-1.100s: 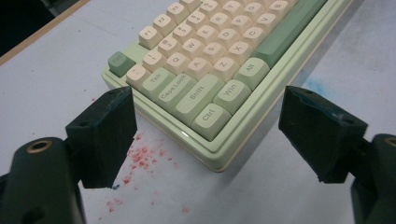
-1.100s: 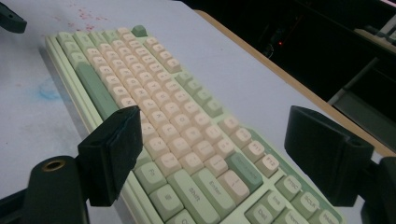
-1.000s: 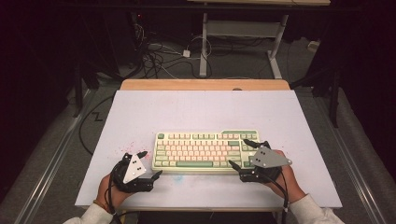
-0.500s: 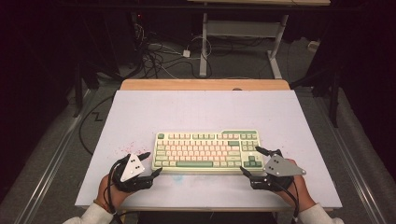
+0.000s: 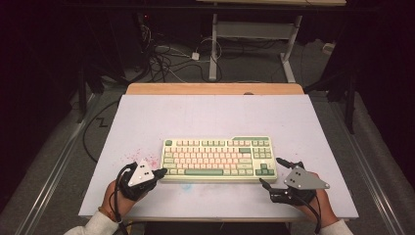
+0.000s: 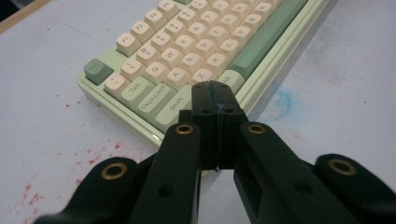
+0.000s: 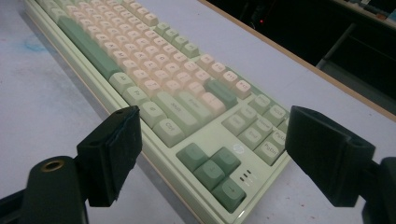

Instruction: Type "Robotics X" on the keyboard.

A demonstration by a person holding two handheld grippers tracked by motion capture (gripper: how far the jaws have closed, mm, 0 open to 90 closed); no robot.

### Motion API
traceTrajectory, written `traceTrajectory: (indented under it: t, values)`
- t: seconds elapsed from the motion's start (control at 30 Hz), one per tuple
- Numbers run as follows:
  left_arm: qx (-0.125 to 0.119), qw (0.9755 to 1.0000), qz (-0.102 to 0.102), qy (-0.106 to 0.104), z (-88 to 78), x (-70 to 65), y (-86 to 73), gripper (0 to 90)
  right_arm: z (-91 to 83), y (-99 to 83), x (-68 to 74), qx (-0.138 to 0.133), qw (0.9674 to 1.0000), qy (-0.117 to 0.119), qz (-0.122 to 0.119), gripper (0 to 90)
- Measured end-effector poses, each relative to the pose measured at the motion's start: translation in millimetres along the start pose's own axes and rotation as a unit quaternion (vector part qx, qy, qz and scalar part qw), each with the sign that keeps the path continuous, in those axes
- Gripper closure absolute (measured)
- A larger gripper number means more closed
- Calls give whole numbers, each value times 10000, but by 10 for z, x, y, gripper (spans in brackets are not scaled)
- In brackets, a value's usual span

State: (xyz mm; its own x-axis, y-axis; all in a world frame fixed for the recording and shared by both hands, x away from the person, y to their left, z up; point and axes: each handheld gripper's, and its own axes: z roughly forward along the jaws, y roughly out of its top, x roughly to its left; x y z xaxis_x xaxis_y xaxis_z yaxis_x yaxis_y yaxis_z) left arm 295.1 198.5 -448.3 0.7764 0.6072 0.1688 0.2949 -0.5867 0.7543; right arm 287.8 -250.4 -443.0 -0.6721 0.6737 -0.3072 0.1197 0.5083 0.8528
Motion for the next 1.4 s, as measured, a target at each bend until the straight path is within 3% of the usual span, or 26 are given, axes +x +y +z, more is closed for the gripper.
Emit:
traceTrajectory:
  t: [0.63,1.07,1.4]
  values:
    - [269,9989,167,-343,250,16,391,876,35,5,20,38,10000,-2,-24,195]
    - [434,9971,221,-577,554,-13,557,876,56,-13,18,107,9999,14,-40,196]
    - [556,9961,284,-617,692,-12,610,875,59,-23,7,132,9999,33,-19,195]
